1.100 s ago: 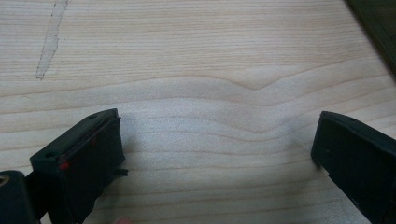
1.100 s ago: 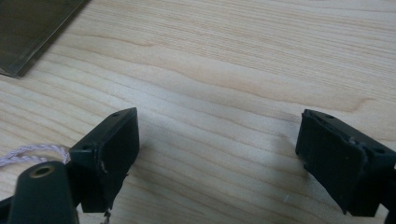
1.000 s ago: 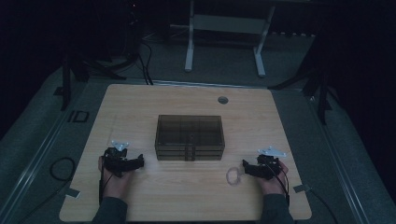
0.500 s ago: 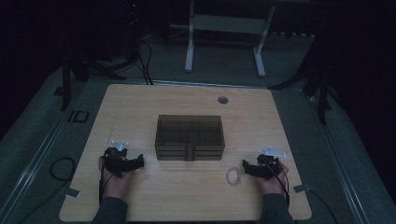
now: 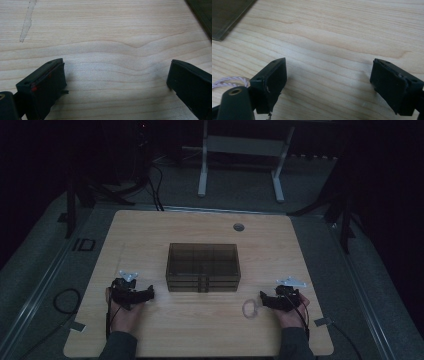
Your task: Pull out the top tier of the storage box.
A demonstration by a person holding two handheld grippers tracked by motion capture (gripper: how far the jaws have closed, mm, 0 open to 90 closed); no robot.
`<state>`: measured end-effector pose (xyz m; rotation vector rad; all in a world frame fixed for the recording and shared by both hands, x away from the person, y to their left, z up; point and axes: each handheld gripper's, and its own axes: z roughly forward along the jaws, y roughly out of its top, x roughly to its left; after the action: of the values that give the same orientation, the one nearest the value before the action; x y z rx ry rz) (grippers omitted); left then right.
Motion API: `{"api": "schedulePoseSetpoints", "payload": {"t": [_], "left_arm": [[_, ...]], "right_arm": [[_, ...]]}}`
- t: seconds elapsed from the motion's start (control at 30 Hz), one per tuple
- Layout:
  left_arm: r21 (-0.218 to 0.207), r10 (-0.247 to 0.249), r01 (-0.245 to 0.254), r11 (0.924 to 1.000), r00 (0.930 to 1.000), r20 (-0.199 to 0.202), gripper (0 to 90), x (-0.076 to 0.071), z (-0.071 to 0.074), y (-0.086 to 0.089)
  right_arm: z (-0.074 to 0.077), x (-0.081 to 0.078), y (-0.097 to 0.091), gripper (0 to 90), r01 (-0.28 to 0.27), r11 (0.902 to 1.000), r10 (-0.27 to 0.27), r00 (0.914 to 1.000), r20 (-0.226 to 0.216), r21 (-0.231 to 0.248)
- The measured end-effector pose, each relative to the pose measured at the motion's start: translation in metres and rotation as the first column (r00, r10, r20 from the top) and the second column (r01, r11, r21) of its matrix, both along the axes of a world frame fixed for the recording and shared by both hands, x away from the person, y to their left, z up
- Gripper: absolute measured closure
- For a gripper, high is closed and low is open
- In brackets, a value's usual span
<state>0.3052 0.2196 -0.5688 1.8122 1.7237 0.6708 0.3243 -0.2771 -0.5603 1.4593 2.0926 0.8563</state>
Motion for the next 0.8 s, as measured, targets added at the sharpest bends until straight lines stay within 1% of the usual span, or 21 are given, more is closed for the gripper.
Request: {"api": "schedulePoseSetpoints", "payload": {"t": [0.1,0.17,0.27,0.4,0.57,0.8], "left_arm": [[0.000,0.000,0.000,1.0000,1.0000,0.000,2.3,0.000,0.000,0.000],[-0.001,0.000,0.000,1.0000,1.0000,0.001,2.3,0.000,0.000,0.000],[-0.001,0.000,0.000,1.0000,1.0000,0.001,2.3,0.000,0.000,0.000],[-0.001,0.000,0.000,1.0000,1.0000,0.001,2.3,0.000,0.000,0.000],[-0.001,0.000,0.000,1.0000,1.0000,0.001,2.3,0.000,0.000,0.000],[-0.001,0.000,0.000,1.0000,1.0000,0.001,2.3,0.000,0.000,0.000]], "right_arm": [[0.002,-0.001,0.001,15.6,0.007,1.0000,-0.007,0.9999,-0.011,-0.006],[0.003,-0.002,0.001,16.3,0.013,0.9996,-0.013,0.9998,-0.012,-0.023],[0.007,-0.003,0.002,18.7,0.002,0.9993,-0.002,0.9999,-0.010,-0.038],[0.015,-0.005,0.007,19.9,-0.018,0.9971,0.018,0.9998,0.008,-0.074],[0.027,-0.007,0.010,22.3,-0.037,0.9927,0.042,0.9982,0.043,-0.115],[0.048,-0.012,0.015,28.9,-0.059,0.9874,0.072,0.9939,0.084,-0.147]]}}
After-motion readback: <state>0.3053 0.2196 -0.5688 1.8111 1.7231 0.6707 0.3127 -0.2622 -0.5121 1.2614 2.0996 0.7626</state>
